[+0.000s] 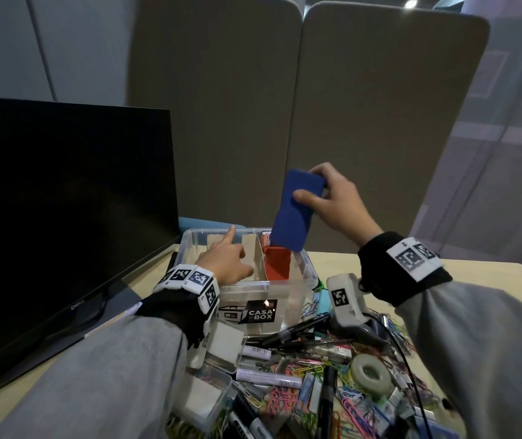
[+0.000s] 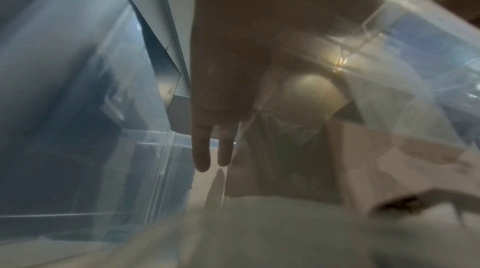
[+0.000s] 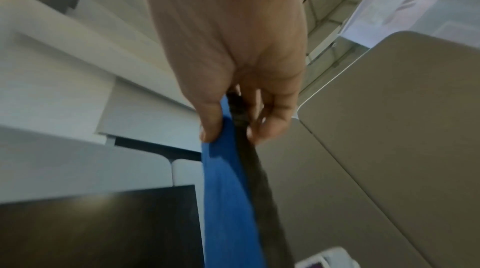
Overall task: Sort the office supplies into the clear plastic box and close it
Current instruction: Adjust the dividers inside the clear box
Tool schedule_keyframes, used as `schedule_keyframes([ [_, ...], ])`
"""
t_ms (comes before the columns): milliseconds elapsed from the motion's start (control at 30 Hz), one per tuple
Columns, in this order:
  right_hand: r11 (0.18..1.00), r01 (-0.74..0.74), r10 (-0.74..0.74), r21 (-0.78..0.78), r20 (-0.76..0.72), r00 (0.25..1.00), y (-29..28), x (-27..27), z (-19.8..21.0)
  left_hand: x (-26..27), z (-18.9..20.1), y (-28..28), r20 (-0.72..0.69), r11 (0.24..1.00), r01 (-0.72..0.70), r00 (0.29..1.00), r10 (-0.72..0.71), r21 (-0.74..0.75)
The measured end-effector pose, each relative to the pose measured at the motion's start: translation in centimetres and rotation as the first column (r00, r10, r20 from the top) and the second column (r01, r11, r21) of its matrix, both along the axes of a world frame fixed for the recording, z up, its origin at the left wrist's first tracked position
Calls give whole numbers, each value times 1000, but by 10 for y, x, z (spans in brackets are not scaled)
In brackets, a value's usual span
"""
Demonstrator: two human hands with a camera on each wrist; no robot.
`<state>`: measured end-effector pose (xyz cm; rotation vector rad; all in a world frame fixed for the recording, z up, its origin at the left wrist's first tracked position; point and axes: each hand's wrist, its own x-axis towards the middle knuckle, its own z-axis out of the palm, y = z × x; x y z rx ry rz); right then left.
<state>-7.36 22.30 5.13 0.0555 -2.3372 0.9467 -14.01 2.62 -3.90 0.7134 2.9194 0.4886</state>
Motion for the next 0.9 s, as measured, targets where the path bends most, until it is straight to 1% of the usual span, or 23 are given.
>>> schedule_keyframes([
  [67, 992, -36, 25, 125, 87, 996, -5, -2, -9, -1, 0, -1, 6, 1000, 1, 1000, -1, 2],
  [133, 983, -20, -5, 185, 136, 991, -5, -2, -16, -1, 0, -1, 7, 1000, -2, 1000, 2, 5],
  [300, 988, 4, -31, 156, 174, 984, 4, -1, -11, 0, 1, 0, 8, 1000, 0, 1000, 0, 12],
  [367, 987, -24, -7, 160, 193, 981, 5, 0, -9, 0, 1, 0, 8, 1000, 3, 1000, -3, 14],
  [433, 976, -87, 33, 200, 259, 965, 0, 1, -12, 0, 0, 0, 6, 1000, 7, 1000, -7, 14],
  [533, 935, -161, 37, 317, 363, 931, -10, -1, -26, 1, 1, 0, 5, 1000, 5, 1000, -5, 12],
  [633, 883, -190, 3, 429, 399, 917, -15, -5, -42, 1, 1, -1, -4, 1000, 8, 1000, -8, 7],
  [733, 807, -171, -109, 565, 426, 898, -13, -8, -52, -1, 0, 0, -6, 1000, 14, 1000, -14, 8],
  [800, 780, -149, -166, 608, 431, 887, -13, -9, -57, -1, 0, 0, -3, 1000, 16, 1000, -16, 14],
  [900, 744, -118, -210, 658, 397, 893, -17, -13, -66, -1, 0, -1, 0, 1000, 22, 1000, -22, 20],
])
